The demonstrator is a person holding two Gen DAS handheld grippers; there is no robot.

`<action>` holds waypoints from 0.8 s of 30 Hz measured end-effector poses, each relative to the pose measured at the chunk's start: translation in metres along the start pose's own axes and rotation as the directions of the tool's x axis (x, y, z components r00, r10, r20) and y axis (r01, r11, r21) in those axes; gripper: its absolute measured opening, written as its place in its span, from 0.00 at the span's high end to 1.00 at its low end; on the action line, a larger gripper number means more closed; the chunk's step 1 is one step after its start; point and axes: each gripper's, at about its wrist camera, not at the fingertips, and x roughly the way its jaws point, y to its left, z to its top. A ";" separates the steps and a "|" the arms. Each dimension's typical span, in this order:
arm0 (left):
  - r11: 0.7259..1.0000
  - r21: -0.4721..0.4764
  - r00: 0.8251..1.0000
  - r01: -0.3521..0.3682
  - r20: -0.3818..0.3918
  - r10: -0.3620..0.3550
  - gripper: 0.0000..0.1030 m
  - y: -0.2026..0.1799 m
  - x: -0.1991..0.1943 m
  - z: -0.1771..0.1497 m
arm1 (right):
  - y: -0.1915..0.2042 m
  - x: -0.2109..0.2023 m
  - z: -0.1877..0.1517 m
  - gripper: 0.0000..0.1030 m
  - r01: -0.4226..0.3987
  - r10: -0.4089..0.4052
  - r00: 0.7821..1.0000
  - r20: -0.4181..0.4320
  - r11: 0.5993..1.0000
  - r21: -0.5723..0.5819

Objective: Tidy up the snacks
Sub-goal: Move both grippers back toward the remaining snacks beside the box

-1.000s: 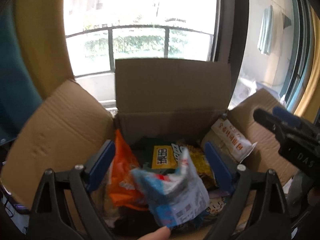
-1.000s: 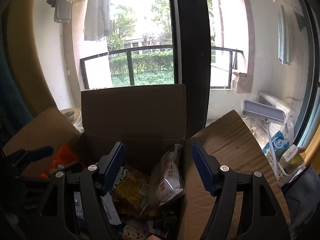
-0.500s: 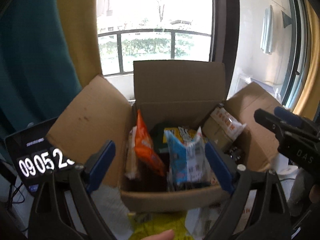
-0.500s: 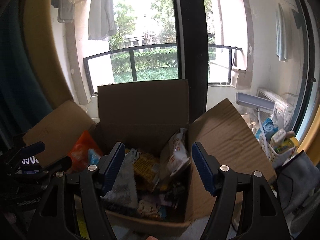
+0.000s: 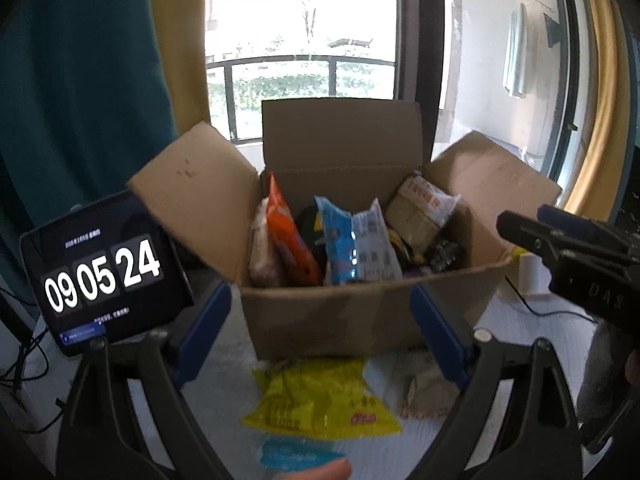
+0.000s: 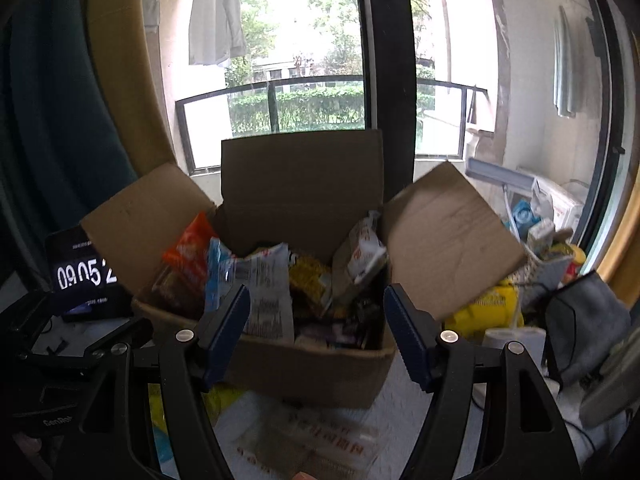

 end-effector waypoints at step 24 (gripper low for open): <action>0.998 0.056 0.994 -0.028 -0.101 0.033 0.11 0.017 0.007 -0.083 | -0.036 -0.007 -0.080 0.30 0.023 -0.021 0.994 -0.109 1.000 0.020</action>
